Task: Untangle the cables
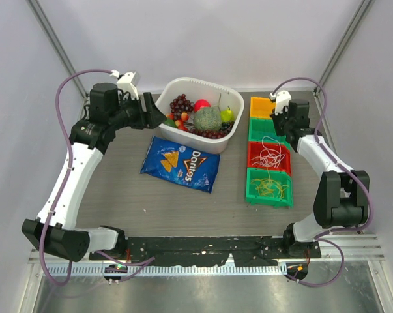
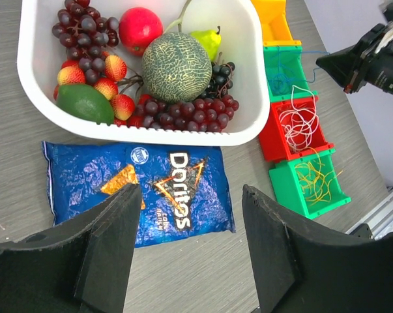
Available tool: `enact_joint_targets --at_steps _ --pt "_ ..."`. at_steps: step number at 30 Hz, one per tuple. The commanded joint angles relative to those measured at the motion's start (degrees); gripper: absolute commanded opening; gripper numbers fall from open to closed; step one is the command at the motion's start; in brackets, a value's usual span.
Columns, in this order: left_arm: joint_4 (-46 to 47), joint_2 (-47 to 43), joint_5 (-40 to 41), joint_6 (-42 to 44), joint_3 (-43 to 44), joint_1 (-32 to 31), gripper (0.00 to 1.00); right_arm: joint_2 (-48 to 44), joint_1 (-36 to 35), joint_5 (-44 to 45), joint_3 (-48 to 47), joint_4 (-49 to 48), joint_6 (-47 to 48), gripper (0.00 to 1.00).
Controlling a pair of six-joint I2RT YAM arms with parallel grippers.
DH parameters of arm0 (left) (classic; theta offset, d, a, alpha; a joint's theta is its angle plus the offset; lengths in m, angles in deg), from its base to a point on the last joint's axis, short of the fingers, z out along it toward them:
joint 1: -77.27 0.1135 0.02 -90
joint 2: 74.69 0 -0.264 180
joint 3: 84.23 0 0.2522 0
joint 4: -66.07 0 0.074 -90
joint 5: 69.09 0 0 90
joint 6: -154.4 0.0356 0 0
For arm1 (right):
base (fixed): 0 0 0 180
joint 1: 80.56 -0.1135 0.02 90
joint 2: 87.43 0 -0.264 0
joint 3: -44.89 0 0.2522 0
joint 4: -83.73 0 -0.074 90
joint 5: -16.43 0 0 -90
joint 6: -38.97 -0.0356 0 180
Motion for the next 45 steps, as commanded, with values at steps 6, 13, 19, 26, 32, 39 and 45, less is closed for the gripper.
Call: enact_joint_targets --at_steps 6,13,19,26,32,39,45 --pt "0.6 -1.9 1.0 0.9 2.0 0.2 0.66 3.2 -3.2 3.8 1.4 -2.1 3.9 0.01" --pt "0.4 -2.2 1.5 0.7 1.6 0.2 0.67 3.8 -4.2 8.5 -0.6 -2.4 2.8 0.14" --pt "1.3 -2.3 1.0 0.0 1.4 0.2 0.67 1.6 -4.3 10.7 -2.1 -2.2 0.5 0.31" --pt "2.5 -2.8 -0.2 -1.5 0.4 0.2 0.67 -2.3 -4.3 11.0 -3.5 -0.8 -1.2 0.58" --pt "2.6 -4.1 -0.8 -2.6 -0.1 0.2 0.67 -5.9 -4.9 10.5 -5.1 0.3 -3.4 0.62" --pt "3.6 -6.2 -1.1 -6.1 -1.5 0.2 0.67 -9.9 -6.0 9.2 -10.3 2.0 -19.6 0.71" --pt "5.8 -11.2 -1.5 -12.8 -7.3 0.2 0.68 -17.5 -10.8 9.3 -9.5 1.3 -32.7 0.77"
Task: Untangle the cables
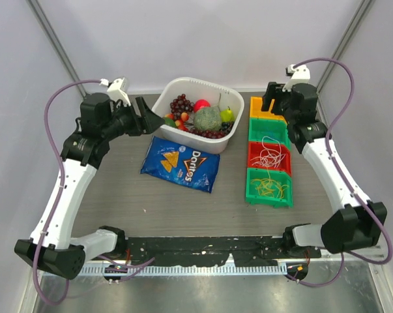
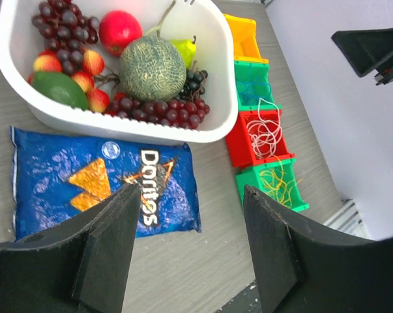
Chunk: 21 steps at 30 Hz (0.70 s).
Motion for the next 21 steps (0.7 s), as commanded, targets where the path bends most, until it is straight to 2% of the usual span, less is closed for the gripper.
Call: enact_joint_targets --at_steps 1,5,8,10,13,16,21 --pt "4.6 -6.0 -1.1 -6.6 -4.9 0.2 0.68 -8.5 -4.0 -0.2 0.0 -1.5 -11.5 0.77" --pt "8.3 -14.4 1.4 -12.2 -13.4 0.2 0.71 -11.9 -6.7 2.2 0.2 5.2 -15.2 0.78" --pt "13.9 -24.1 2.4 -14.7 -24.6 0.1 0.71 -14.5 -7.1 4.7 2.3 11.5 -20.6 0.80" --pt "18.0 -32.2 3.9 -15.9 -33.5 0.2 0.71 -19.0 -7.4 3.1 9.0 9.6 -21.0 0.80" --pt "24.2 -45.1 4.8 -17.6 -43.9 0.2 0.72 -30.8 -7.7 -0.8 19.9 1.2 -19.6 0.81" --pt "24.8 -52.1 3.7 -16.7 -47.0 0.2 0.74 -39.2 -7.8 -1.0 28.8 -5.6 -18.5 0.81" --pt "25.9 -58.2 -0.5 -18.0 -47.4 0.2 0.75 -52.2 -7.8 2.5 33.4 -5.4 -19.6 0.81"
